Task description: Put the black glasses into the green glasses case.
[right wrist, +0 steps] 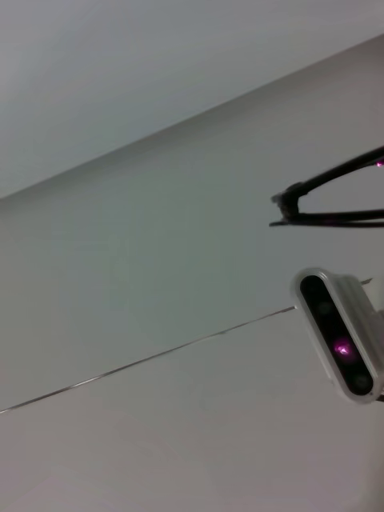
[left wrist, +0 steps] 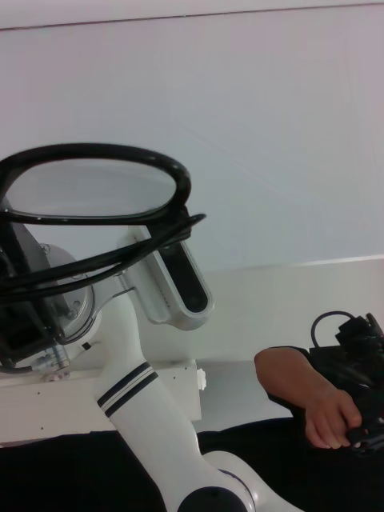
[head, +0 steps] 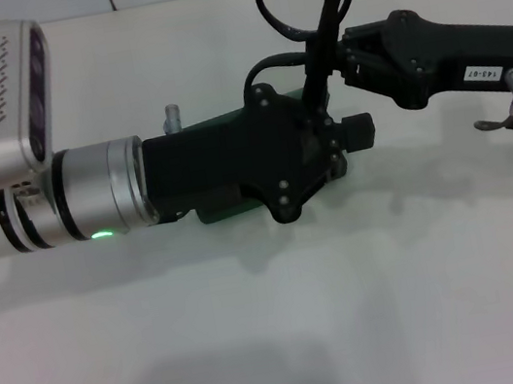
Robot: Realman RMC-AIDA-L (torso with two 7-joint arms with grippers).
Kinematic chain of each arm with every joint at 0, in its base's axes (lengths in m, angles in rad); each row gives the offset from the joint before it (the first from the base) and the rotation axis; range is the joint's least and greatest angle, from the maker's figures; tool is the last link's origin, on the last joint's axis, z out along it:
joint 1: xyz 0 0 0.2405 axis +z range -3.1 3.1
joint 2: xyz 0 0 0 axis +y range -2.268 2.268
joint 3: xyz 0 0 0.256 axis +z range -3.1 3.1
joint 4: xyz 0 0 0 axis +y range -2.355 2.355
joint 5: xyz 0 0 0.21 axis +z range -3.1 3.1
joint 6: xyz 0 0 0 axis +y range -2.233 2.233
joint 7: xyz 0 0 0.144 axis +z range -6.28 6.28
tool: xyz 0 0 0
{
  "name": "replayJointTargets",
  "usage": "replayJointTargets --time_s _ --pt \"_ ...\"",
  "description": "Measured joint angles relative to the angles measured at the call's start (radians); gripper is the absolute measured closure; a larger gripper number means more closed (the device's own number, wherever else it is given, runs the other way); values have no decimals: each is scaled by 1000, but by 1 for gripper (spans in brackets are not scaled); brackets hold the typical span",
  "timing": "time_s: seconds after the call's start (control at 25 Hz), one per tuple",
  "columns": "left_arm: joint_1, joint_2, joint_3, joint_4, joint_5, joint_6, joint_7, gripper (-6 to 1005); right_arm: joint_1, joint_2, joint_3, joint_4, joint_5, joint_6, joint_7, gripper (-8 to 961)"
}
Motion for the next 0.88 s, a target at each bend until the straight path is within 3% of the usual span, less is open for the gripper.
replayJointTargets --time_s 0.52,0.68,0.88 --pt "3 2 0 0 -1 2 -1 975 -1 -3 0 -3 0 9 -3 905" --pt "16 5 0 0 -1 5 -3 975 -1 -20 2 -9 -2 53 -30 905" --pt "100 17 0 7 8 -20 -9 974 1 -37 0 -74 -98 142 -44 905"
